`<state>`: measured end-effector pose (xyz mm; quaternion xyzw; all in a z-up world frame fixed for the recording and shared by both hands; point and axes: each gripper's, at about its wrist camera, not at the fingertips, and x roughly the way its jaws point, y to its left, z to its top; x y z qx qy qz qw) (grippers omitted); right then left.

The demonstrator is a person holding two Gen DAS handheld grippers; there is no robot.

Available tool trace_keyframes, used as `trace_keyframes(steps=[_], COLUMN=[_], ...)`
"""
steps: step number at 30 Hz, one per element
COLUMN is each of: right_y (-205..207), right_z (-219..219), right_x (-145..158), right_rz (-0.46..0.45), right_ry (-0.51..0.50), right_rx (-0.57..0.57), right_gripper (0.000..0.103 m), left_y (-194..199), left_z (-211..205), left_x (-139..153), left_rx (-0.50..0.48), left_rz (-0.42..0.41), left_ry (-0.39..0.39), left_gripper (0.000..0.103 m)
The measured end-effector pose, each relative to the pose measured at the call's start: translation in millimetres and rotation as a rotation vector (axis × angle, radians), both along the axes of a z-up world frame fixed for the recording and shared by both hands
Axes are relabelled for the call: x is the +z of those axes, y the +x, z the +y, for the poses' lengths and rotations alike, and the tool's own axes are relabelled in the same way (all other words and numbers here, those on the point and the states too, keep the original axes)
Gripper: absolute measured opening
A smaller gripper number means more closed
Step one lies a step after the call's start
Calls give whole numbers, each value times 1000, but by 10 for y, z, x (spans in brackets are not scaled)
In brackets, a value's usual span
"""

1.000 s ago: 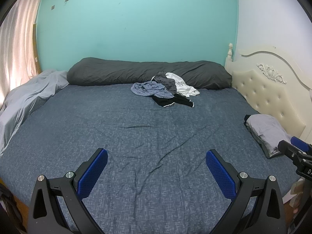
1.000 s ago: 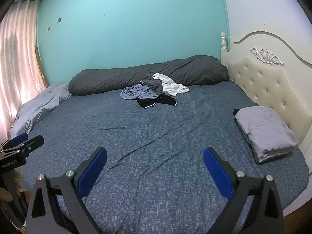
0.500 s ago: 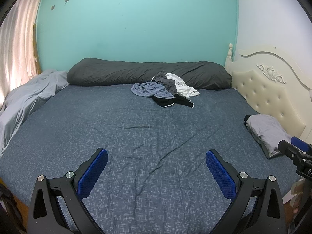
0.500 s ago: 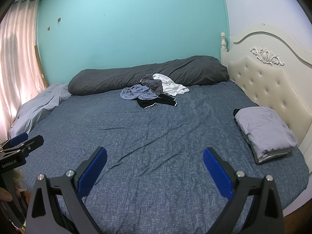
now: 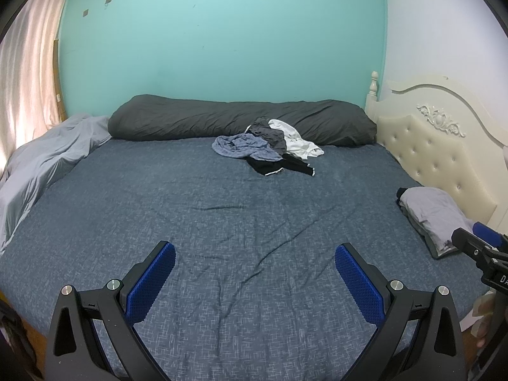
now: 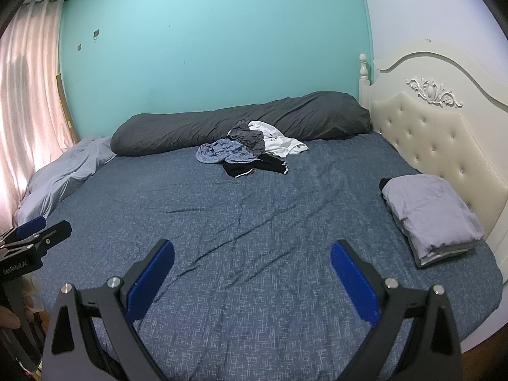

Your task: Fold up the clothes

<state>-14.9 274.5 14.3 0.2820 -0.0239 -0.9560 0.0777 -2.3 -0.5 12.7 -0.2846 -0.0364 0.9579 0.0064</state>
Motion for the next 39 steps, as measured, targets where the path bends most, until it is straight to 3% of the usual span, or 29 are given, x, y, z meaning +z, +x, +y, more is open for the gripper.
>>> trace_keyframes(steps=[39], right_y=[1], right_z=[12], right_x=[-10], right_rz=[-2], right_ry=[1], right_rx=[1], right_gripper=[100], left_y=[7], left_z=[2], left_x=[-43], left_rx=[10], left_rz=[3], left_ry=[3], left_gripper=[103])
